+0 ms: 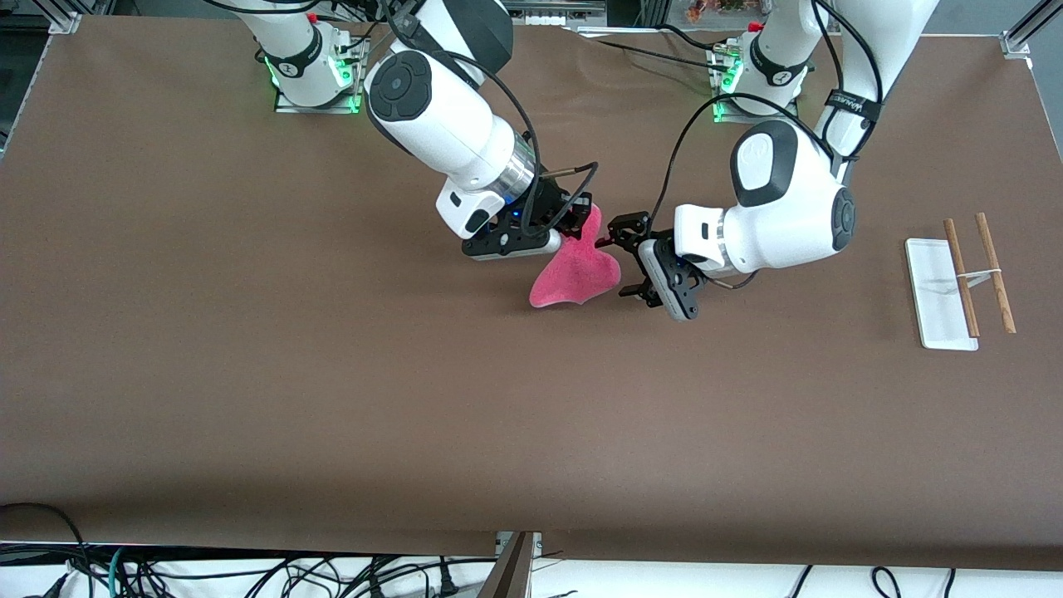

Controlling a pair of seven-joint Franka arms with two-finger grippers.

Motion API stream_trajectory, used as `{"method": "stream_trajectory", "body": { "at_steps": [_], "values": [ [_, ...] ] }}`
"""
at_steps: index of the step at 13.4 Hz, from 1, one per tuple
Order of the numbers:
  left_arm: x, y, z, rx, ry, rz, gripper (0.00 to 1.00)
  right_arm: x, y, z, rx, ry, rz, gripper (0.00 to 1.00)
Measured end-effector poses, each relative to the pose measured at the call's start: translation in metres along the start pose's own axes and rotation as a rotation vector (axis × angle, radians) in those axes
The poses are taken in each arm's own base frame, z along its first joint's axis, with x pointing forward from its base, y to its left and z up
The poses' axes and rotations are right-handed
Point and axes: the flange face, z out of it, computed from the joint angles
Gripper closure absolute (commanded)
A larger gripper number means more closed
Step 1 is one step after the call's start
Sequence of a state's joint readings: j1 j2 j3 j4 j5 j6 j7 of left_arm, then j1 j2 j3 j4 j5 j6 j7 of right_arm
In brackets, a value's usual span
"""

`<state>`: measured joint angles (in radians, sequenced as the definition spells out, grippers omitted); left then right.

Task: Pass towel and hang on rack
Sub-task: 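Hold the towel up while the left gripper reaches toward it, then grasp the towel with the left gripper while the right gripper releases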

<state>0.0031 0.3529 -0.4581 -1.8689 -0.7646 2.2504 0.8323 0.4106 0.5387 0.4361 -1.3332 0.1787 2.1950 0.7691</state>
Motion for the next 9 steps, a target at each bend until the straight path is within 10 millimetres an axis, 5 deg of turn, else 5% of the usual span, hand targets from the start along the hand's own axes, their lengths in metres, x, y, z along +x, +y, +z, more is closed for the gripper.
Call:
{"method": "stream_trajectory", "body": {
  "at_steps": [2,3,9],
  "values": [
    [0.0005,0.0014,0.0017,0.001,0.000,0.003,0.91,-0.0002,-0.0001,0.0000,0.000,0.000,0.000,1.00],
    [0.0006,0.0015,0.0018,0.001,0.000,0.003,1.00,-0.0003,-0.0002,0.0000,0.000,-0.001,0.000,1.00],
    [0.0006,-0.0019,-0.0020,0.005,0.005,0.001,1.00,-0.0005,-0.0014,-0.0012,0.010,-0.006,0.007,1.00]
  ]
}}
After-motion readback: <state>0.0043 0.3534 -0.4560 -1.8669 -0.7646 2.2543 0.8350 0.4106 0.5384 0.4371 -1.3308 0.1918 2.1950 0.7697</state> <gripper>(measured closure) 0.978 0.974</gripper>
